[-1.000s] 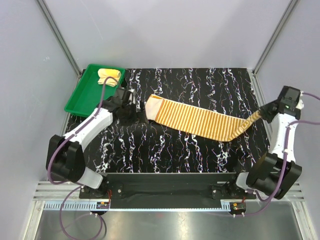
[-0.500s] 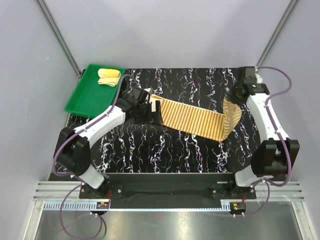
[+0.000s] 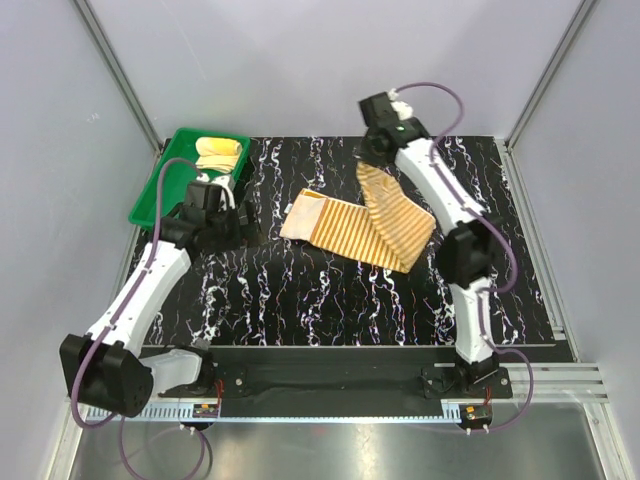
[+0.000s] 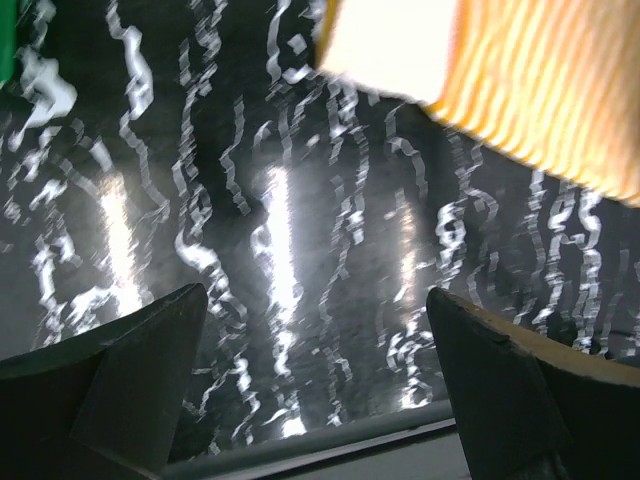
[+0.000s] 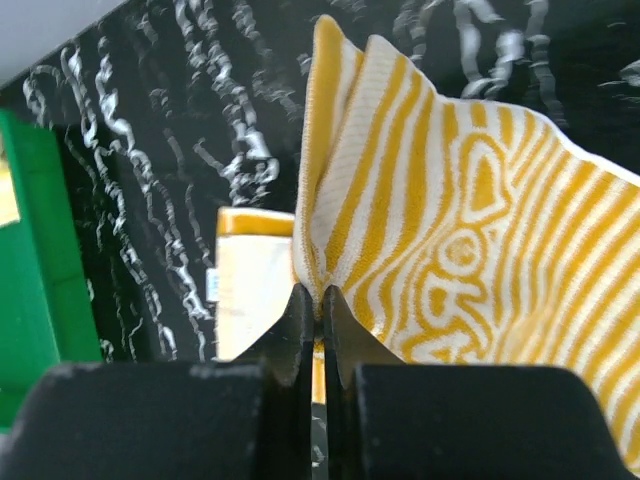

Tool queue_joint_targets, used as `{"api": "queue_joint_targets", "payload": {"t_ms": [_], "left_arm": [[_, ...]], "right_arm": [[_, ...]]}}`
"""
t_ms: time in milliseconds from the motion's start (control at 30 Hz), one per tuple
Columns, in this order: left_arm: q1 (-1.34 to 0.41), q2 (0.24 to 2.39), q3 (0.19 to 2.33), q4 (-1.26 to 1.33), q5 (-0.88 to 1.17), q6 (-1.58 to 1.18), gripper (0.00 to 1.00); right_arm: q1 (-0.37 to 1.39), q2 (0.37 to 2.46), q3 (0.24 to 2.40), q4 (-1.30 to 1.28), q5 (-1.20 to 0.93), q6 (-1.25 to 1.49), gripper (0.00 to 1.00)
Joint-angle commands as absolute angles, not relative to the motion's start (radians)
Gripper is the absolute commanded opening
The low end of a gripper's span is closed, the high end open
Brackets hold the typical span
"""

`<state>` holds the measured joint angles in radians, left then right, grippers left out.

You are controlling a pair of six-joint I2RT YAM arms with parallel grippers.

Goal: Roll the towels
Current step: Fold the towel

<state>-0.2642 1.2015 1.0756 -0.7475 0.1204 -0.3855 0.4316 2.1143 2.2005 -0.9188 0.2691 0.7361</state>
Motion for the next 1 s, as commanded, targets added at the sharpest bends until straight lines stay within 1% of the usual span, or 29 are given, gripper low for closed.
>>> {"api": "queue_joint_targets", "payload": {"t_ms": [0, 100, 167, 233, 300, 467, 733, 833, 867, 933, 967], "left_arm": [[-0.238, 1.146, 1.003, -0.753, 0.109, -0.327, 0.99], [-0.227, 1.114, 0.947, -0.729, 0.129, -0.337, 0.99], [-0.218, 1.103, 0.921, -0.704, 0.129, -0.339, 0.99], [-0.207, 1.097, 0.884, -0.674, 0.124, -0.341, 0.99], [-0.195, 1.107, 0.887, -0.675, 0.144, -0.341, 0.99], [-0.189, 1.112, 0.896, -0.672, 0.129, -0.337, 0.99], [-0.187, 1.123, 0.897, -0.672, 0.12, -0.341, 0.99], [-0.186, 1.126, 0.897, -0.673, 0.109, -0.342, 0.99], [-0.184, 1.132, 0.897, -0.675, 0.101, -0.344, 0.99], [-0.178, 1.14, 0.899, -0.675, 0.088, -0.353, 0.99], [-0.173, 1.144, 0.899, -0.675, 0.089, -0.36, 0.99]], "right_arm": [[0.529, 2.288, 2.49, -1.033, 0.325, 0.764, 0.0], [0.573, 2.419, 2.638, -1.078, 0.296, 0.785, 0.0], [0.601, 2.441, 2.628, -1.031, 0.275, 0.792, 0.0], [0.642, 2.445, 2.57, -0.982, 0.267, 0.788, 0.0], [0.667, 2.454, 2.543, -0.931, 0.249, 0.776, 0.0], [0.745, 2.479, 2.551, -0.851, 0.207, 0.704, 0.0], [0.83, 2.477, 2.559, -0.89, 0.239, 0.588, 0.0], [0.864, 2.468, 2.514, -0.925, 0.242, 0.548, 0.01], [0.876, 2.459, 2.487, -0.916, 0.236, 0.525, 0.07], [0.9, 2.43, 2.392, -0.893, 0.187, 0.506, 0.4], [0.902, 2.407, 2.331, -0.876, 0.172, 0.5, 0.51]]}}
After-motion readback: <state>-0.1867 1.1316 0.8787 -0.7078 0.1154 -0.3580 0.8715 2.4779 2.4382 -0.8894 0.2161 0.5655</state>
